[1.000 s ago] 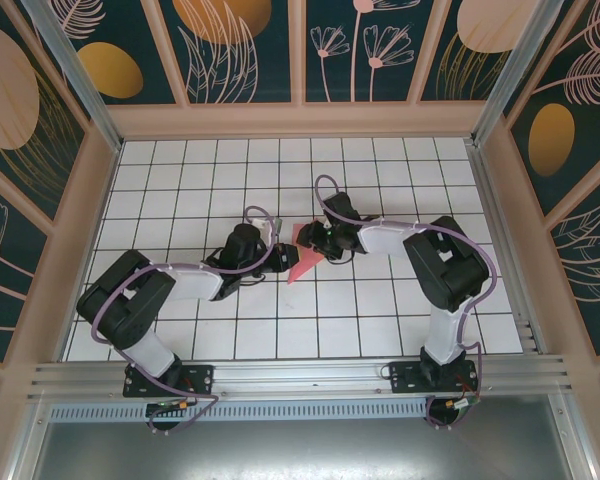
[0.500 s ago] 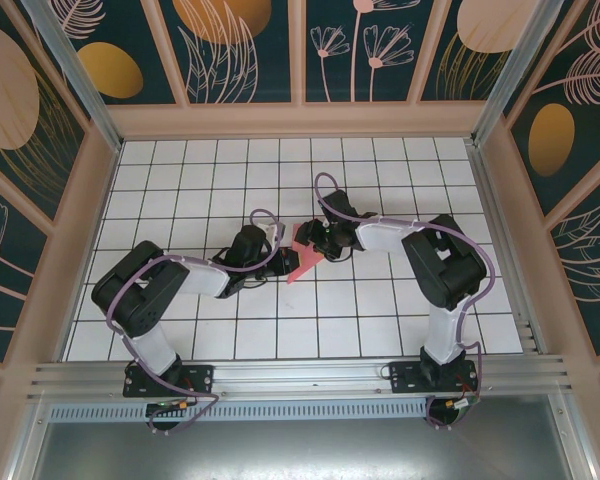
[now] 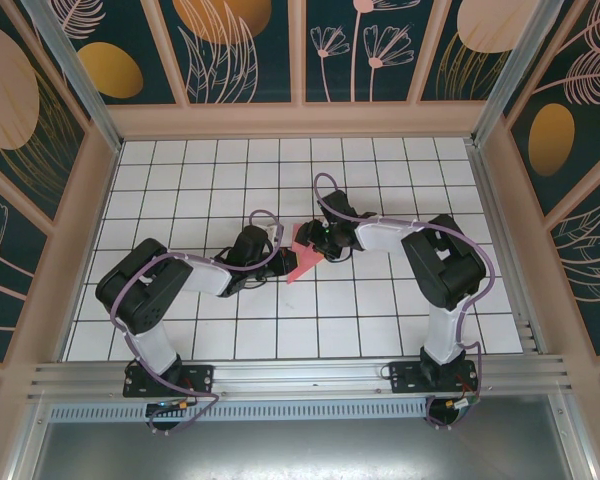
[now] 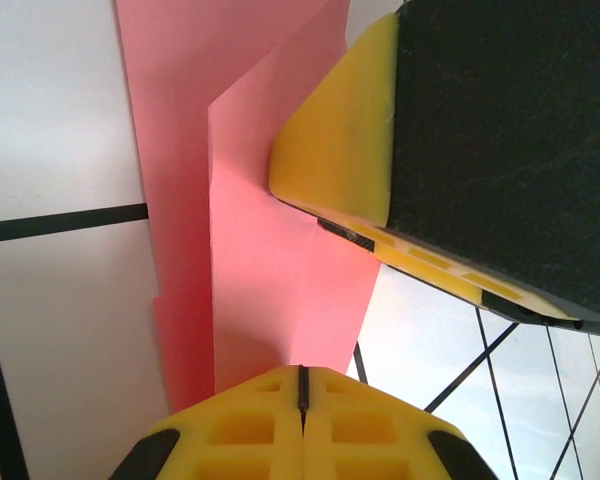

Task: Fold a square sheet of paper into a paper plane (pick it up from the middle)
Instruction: Fourth fold the wing at the center of the table.

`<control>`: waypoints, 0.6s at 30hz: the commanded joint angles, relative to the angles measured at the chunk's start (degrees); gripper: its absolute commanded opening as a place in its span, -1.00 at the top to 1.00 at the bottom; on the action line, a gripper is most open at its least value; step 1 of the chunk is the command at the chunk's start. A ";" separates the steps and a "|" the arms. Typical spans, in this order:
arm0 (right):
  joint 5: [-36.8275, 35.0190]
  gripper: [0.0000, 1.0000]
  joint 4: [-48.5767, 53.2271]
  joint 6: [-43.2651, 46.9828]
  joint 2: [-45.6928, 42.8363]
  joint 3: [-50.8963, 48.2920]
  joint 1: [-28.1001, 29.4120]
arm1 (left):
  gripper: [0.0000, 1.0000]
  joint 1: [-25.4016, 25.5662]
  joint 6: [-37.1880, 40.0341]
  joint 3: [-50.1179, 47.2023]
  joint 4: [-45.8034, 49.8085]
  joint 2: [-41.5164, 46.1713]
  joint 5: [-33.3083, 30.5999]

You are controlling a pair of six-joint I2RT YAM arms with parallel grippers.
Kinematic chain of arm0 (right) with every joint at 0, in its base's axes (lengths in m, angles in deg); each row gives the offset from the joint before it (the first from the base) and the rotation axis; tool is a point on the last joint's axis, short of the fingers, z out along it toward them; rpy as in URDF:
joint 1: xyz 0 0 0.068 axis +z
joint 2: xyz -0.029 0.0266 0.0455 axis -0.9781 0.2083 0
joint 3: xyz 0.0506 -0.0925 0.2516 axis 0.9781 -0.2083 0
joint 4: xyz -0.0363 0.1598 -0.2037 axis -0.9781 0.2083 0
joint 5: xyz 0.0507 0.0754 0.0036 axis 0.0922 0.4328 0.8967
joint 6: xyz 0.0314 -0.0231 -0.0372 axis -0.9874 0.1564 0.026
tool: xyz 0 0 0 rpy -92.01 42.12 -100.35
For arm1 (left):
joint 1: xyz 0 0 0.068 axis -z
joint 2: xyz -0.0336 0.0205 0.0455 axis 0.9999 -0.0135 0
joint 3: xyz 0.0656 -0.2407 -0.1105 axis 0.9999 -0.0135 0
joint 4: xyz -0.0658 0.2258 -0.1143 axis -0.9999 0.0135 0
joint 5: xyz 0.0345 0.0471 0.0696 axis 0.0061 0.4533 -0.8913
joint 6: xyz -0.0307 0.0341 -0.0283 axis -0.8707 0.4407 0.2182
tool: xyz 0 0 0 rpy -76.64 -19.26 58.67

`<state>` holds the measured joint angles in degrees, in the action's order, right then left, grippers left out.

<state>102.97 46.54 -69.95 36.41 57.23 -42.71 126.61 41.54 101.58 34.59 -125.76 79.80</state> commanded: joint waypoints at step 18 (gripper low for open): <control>-7.43 0.00 8.28 2.66 7.08 -2.12 0.21 | 0.81 -0.25 -0.11 1.91 1.68 -0.58 -0.31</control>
<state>102.05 47.24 -68.44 36.57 57.10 -42.71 126.61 41.54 101.93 34.98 -126.42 79.19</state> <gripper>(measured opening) 0.502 0.088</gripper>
